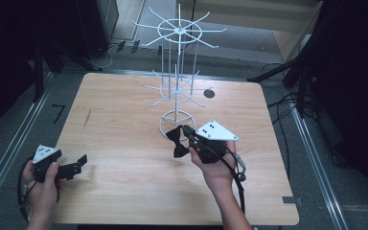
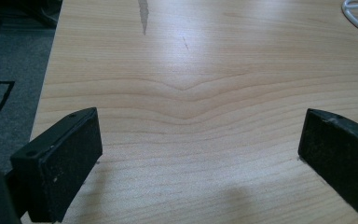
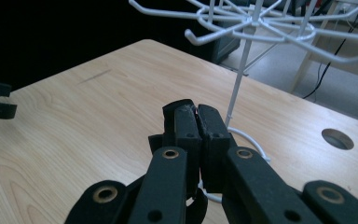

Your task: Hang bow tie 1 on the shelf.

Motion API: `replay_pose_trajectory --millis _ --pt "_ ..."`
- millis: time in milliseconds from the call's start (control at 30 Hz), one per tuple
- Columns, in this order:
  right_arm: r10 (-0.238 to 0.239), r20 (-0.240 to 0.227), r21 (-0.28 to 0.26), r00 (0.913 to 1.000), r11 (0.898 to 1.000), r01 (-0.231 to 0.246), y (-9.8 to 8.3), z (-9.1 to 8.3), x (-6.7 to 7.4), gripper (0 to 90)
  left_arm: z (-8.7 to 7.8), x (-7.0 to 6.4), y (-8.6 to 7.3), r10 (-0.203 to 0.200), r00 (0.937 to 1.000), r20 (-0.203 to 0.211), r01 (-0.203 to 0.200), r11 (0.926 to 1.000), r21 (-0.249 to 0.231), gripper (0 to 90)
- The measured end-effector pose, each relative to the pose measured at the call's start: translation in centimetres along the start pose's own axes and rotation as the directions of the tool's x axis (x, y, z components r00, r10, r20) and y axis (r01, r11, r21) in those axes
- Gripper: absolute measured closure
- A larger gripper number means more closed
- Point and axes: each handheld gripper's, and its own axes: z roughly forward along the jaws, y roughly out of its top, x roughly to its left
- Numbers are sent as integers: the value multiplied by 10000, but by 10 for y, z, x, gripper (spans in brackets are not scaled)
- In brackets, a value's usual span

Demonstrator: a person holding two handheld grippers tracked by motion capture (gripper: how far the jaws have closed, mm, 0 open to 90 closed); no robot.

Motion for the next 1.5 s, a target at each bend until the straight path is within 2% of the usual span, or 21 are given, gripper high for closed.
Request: replay_pose_trajectory --millis 367,667,1033,1500 --pt "164 -88 -355 9998 9992 -167 13 -3 -1 894 1 0 0 20 10000 31 -20 10000 58 0" --pt "100 -64 -528 9999 9986 -103 21 -6 -4 894 1 0 0 0 10000 11 0 10000 51 0" --pt "-92 -221 -705 9997 9975 76 34 -8 1 894 0 0 0 -2 10000 31 2 10000 9 0" --pt "-32 -148 -589 9999 9983 23 41 8 -8 894 0 0 0 9 10000 42 -10 10000 47 0"
